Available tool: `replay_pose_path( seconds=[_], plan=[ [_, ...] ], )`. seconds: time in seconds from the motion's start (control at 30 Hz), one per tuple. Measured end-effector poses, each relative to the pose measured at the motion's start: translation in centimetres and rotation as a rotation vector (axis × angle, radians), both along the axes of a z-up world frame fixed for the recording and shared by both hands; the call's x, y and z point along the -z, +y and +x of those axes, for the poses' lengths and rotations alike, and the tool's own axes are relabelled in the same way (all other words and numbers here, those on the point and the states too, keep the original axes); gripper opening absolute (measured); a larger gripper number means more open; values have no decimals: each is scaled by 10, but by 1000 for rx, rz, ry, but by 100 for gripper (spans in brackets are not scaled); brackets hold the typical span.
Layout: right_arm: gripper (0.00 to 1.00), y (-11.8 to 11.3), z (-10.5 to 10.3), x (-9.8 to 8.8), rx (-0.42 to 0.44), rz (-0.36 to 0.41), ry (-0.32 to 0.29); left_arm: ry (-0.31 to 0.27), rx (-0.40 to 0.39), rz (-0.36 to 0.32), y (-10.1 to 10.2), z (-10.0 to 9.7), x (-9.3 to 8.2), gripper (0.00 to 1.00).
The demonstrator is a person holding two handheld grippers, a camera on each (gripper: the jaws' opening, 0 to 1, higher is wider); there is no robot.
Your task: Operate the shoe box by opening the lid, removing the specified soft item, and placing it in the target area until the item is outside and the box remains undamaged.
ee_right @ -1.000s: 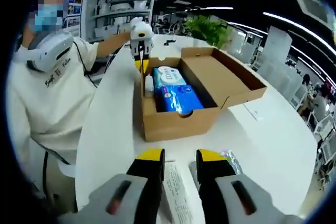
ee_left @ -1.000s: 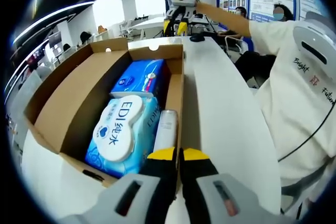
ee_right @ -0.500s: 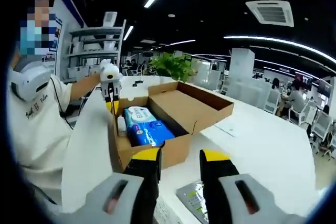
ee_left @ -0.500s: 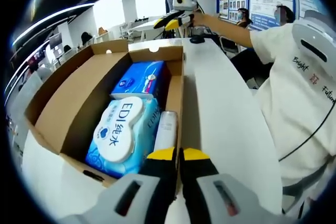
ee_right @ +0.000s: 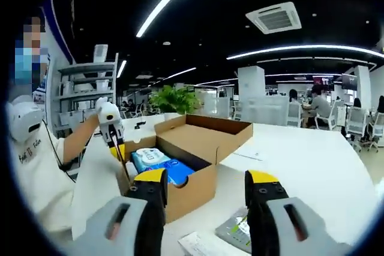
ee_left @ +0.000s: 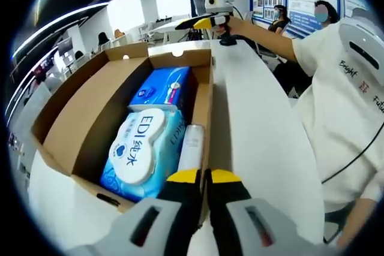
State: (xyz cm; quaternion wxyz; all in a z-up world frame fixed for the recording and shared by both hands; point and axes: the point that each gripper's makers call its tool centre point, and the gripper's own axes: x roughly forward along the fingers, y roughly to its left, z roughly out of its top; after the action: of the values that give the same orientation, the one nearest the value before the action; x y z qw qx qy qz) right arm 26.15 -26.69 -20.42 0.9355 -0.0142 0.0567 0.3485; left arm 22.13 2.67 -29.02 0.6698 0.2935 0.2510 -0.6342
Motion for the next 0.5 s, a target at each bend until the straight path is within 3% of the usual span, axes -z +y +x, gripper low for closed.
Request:
replay_pose_path(
  seconds=[0.03,0.07,0.13,0.2,0.27,0.3,0.37,0.5],
  plan=[
    [44,2,-2,1,6,-12,-1,28,-10,-17,-1,0,-1,4],
    [39,3,-4,-5,19,-14,-43,29,-7,-15,0,1,-2,3],
    [40,8,-10,-15,26,37,-95,17,0,-13,-1,-1,-1,3],
    [50,10,-24,-18,39,127,-84,20,-5,-15,-1,-1,-1,3],
    [51,4,-33,-12,102,121,-80,14,-1,3,-2,-1,0,3],
    [51,0,-37,-11,135,99,-109,18,-4,19,-1,0,1,3],
    [51,-3,-39,-6,159,85,-90,19,-24,55,0,0,3,4],
    [49,-5,-43,-8,173,92,-74,2,-53,57,1,0,3,6]
  ],
)
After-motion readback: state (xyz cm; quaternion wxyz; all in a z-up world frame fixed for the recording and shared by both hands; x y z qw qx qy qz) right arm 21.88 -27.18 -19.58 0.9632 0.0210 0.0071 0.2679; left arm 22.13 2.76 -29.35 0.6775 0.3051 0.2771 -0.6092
